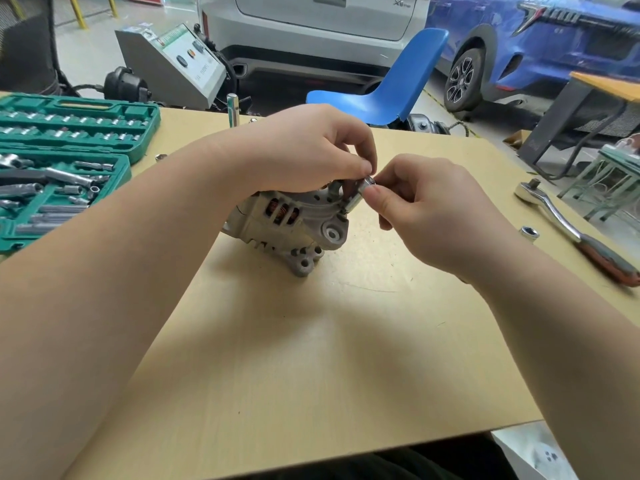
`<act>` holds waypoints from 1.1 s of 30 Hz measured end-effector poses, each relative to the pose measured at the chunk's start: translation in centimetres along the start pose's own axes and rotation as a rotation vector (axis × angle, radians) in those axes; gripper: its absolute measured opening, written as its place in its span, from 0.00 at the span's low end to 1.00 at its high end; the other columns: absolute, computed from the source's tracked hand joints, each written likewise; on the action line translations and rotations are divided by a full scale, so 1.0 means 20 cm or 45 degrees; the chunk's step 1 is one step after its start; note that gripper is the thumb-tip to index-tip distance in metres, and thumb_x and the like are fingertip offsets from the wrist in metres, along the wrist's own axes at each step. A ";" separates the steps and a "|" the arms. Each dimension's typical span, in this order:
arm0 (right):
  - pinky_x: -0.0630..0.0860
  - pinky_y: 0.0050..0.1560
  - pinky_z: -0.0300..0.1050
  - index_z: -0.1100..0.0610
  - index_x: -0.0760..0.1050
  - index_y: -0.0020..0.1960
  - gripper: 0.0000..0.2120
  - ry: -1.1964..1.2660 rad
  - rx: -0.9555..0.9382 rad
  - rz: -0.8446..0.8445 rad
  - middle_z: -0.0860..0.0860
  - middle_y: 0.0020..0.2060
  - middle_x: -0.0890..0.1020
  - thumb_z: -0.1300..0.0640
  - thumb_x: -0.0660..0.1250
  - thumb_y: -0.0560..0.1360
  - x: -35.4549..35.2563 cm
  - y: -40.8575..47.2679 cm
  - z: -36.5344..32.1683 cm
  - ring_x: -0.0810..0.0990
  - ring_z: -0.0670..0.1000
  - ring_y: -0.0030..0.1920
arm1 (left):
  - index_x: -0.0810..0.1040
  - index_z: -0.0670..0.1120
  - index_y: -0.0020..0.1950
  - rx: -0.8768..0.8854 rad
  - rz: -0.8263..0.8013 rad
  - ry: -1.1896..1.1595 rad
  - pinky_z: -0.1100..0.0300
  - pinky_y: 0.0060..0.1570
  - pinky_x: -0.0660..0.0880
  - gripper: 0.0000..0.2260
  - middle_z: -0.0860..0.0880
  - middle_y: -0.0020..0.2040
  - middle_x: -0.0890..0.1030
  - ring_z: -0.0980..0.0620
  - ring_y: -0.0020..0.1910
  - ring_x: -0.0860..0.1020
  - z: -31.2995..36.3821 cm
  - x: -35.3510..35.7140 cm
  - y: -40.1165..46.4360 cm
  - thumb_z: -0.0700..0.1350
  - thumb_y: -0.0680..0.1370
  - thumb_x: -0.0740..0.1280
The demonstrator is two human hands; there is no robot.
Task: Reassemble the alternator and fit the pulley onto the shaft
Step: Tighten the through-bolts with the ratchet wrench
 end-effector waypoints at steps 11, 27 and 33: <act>0.84 0.41 0.56 0.51 0.77 0.50 0.11 -0.067 -0.003 0.069 0.50 0.41 0.83 0.43 0.67 0.82 0.02 -0.07 -0.07 0.82 0.54 0.39 | 0.85 0.59 0.46 0.037 -0.016 0.018 0.66 0.33 0.72 0.06 0.58 0.37 0.83 0.61 0.30 0.75 0.02 0.00 -0.01 0.54 0.82 0.69; 0.81 0.47 0.49 0.47 0.88 0.53 0.05 -0.292 -0.228 -0.117 0.41 0.37 0.85 0.49 0.76 0.77 -0.07 0.03 -0.16 0.83 0.46 0.40 | 0.81 0.63 0.51 -0.034 -0.053 -0.035 0.56 0.42 0.81 0.03 0.66 0.48 0.86 0.51 0.44 0.85 -0.01 0.00 -0.01 0.54 0.82 0.70; 0.86 0.39 0.49 0.54 0.83 0.41 0.13 -0.188 0.012 -0.111 0.50 0.32 0.86 0.46 0.72 0.78 -0.02 0.04 -0.13 0.86 0.47 0.30 | 0.80 0.62 0.52 -0.039 -0.022 -0.075 0.64 0.34 0.78 0.02 0.67 0.46 0.86 0.58 0.40 0.84 0.01 -0.01 -0.02 0.56 0.81 0.72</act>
Point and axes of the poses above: each hand's wrist, its own y-axis towards the middle knuckle, its own x-axis out of the palm, z = x × y, the point moved 8 cm from there along y, towards the middle knuckle
